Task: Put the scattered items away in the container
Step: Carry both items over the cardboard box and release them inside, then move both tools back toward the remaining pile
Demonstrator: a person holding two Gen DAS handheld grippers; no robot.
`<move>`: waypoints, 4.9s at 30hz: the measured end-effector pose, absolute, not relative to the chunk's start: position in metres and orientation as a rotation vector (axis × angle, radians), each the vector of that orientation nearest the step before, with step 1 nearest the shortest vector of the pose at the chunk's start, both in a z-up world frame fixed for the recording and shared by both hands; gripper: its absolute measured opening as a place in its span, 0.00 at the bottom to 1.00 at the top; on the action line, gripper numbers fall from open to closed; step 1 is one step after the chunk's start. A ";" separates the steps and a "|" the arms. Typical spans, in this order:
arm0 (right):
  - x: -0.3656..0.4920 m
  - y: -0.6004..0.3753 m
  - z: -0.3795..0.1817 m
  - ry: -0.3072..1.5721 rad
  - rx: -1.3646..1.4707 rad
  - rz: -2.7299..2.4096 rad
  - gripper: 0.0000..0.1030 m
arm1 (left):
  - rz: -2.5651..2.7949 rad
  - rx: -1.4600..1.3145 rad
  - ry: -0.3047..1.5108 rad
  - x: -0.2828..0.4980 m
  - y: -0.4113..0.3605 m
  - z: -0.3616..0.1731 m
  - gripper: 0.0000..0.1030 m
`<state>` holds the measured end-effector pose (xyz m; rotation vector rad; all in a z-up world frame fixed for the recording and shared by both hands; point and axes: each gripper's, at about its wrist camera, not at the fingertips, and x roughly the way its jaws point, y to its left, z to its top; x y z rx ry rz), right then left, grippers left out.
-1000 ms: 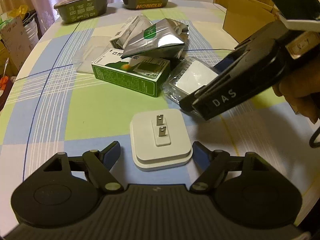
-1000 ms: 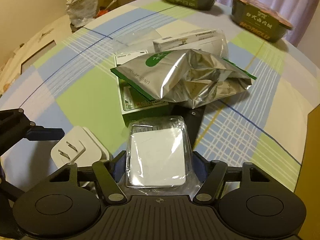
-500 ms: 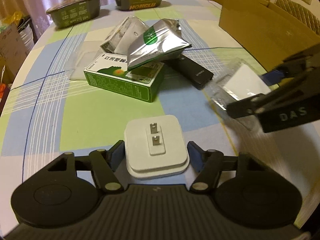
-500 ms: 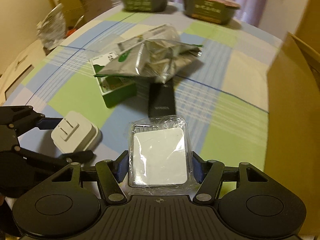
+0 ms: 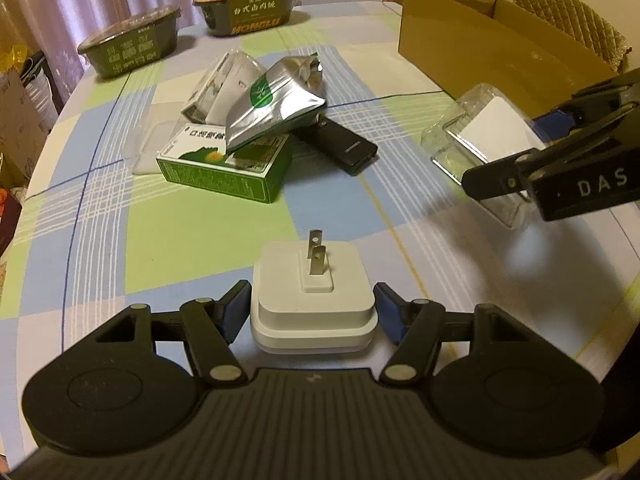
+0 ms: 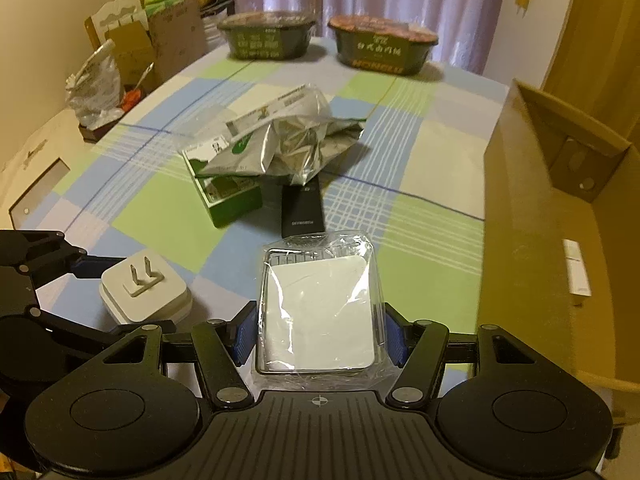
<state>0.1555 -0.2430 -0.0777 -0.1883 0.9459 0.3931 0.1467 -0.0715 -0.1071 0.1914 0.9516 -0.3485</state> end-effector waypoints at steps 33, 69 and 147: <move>0.125 -0.438 0.027 0.702 -0.034 0.021 0.62 | -0.620 0.260 0.677 0.137 -0.239 0.015 0.60; 0.146 -0.488 -0.002 0.745 0.022 -0.039 0.62 | -0.714 0.295 0.717 0.183 -0.330 -0.022 0.60; 0.107 -0.266 0.013 0.731 -0.054 0.348 1.00 | -0.224 0.036 0.804 0.131 -0.022 -0.024 0.79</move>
